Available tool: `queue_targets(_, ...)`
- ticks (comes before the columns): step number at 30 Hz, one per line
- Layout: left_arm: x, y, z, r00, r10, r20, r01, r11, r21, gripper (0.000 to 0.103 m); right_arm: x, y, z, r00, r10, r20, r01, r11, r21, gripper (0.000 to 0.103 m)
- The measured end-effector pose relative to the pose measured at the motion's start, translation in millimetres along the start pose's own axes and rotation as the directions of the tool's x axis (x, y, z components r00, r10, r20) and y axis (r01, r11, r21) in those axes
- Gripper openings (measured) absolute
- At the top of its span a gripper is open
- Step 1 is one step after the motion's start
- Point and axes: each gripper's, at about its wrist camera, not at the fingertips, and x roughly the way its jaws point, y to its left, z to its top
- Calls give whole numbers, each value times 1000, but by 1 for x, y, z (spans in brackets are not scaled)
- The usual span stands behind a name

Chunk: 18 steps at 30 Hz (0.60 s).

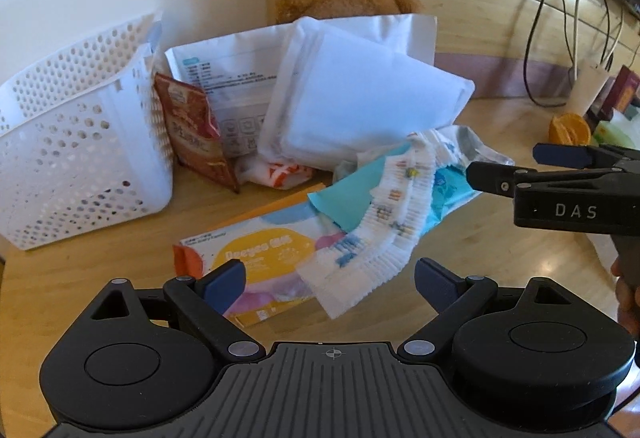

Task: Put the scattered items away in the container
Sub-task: 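Lower the open right tool over the white crinkled diaper on the pile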

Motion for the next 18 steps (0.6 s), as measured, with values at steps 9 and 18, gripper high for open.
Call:
queue_targets(9,18,-6,5,1000,11,-25,-11,1000,14,103,17,-12,3,1000,3,-10,-2,1000,27,92)
queue_targets(18,30,-9,6,999,14,-33,-13,999,47,103,34,-21,1,999,11,-52,-6,995,102,78)
